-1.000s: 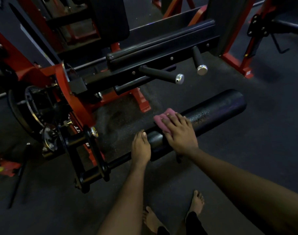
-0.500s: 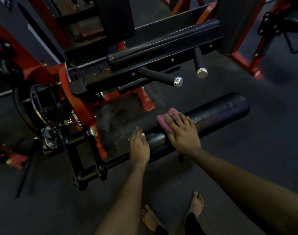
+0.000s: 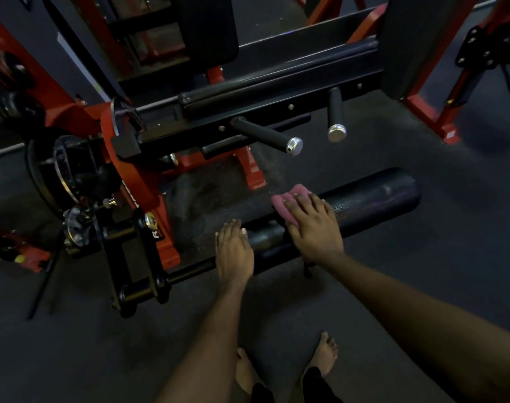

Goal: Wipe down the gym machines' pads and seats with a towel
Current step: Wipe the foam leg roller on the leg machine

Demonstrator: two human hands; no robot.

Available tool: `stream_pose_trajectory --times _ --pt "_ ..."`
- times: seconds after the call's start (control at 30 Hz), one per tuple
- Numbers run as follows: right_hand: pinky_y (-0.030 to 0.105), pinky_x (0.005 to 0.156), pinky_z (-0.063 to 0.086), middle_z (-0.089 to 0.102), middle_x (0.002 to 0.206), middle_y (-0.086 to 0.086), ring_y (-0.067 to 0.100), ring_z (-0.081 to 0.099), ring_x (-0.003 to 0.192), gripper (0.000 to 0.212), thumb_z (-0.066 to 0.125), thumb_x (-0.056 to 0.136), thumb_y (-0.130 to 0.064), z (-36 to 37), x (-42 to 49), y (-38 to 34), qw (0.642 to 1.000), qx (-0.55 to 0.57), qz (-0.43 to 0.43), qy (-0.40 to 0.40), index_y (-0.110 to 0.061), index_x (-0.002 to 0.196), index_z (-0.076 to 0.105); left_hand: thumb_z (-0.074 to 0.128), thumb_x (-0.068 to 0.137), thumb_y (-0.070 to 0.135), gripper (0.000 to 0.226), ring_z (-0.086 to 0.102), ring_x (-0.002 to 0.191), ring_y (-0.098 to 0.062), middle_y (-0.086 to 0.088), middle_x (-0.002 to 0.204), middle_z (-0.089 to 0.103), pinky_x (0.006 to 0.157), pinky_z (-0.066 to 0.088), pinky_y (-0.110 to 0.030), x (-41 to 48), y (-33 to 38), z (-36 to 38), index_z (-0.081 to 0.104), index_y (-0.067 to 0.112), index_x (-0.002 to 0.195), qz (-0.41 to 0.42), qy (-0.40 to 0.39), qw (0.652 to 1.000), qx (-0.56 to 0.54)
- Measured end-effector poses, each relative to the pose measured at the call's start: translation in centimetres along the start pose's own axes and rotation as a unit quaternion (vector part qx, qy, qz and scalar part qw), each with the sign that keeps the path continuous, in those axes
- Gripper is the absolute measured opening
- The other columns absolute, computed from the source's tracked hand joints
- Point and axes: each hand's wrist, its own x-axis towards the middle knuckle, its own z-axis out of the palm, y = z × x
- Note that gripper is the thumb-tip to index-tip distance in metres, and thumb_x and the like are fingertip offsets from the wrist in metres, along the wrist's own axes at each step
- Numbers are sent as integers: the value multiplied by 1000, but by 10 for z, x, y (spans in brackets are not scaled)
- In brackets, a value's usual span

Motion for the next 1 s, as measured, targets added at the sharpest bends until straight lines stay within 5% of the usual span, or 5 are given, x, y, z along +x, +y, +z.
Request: stream_pose_trajectory --times 0.13,0.27,0.4,0.5,1.0 --pt "54 119 26 42 154 5 36 32 143 62 42 89 -38 -2 4 -10 993 15 117 15 -26 149 44 33 109 22 44 33 147 -20 -8 154 46 126 7 -37 1 4 2 47 8 147 -9 -1 1000 23" --pt "52 118 27 41 157 2 32 32 145 64 39 89 -42 -8 6 17 1000 -8 1 -14 -30 152 40 35 108 20 43 31 148 -21 -9 153 46 126 2 -43 0 17 0 48 7 146 -13 18 996 83" --pt "57 116 29 42 155 6 37 32 144 61 54 88 -36 -5 9 5 992 15 122 2 -25 147 45 34 108 21 43 30 149 -20 -6 154 46 126 0 -42 -2 40 5 48 9 147 17 11 997 75" --pt "54 116 30 41 156 4 34 32 145 62 44 90 -41 -8 9 28 1000 -4 1 -31 -29 150 40 32 109 23 45 28 150 -17 -3 157 42 126 -2 -41 -5 50 13 44 12 150 49 -19 994 92" --pt "55 120 23 35 160 6 36 26 148 62 48 92 -36 -18 11 66 998 2 66 -5 -28 152 37 35 108 22 44 29 149 -15 -1 156 44 127 -1 -42 -10 54 18 44 15 150 47 -10 993 108"
